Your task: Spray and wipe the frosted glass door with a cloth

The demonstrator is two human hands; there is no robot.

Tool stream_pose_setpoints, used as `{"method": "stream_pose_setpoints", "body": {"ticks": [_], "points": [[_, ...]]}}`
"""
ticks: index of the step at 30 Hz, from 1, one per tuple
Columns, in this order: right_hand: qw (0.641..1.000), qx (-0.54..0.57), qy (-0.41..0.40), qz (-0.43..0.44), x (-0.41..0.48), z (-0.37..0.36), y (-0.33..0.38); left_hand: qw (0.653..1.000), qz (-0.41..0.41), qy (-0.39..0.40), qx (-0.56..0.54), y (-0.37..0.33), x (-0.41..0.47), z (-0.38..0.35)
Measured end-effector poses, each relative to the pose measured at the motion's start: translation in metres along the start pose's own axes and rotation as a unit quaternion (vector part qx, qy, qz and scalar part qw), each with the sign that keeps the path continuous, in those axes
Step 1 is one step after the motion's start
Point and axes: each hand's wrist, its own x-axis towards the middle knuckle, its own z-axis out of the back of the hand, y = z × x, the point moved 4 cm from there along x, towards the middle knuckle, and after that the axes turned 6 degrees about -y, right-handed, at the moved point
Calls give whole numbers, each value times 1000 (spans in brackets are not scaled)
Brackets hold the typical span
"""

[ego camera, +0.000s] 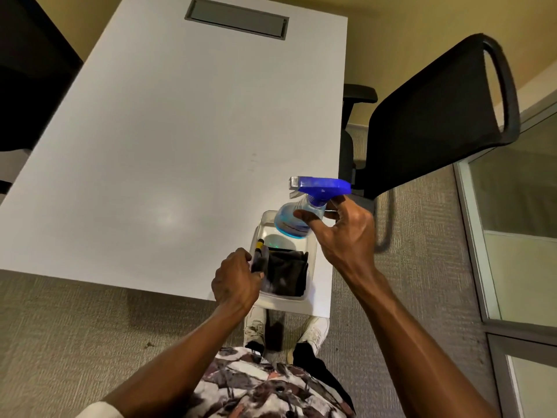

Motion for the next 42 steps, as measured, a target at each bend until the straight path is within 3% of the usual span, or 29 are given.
{"method": "stream_pose_setpoints", "body": {"ticks": [15, 36, 42], "points": [[992, -46, 57, -107, -30, -44, -40, 999, -32, -7, 11, -3, -6, 4], [986, -40, 90, -137, -36, -54, -52, 992, -103, 21, 74, -4, -8, 2], [985, -77, 37, -150, -59, -22, -69, 956, -184, 21, 228, -21, -20, 9]]}}
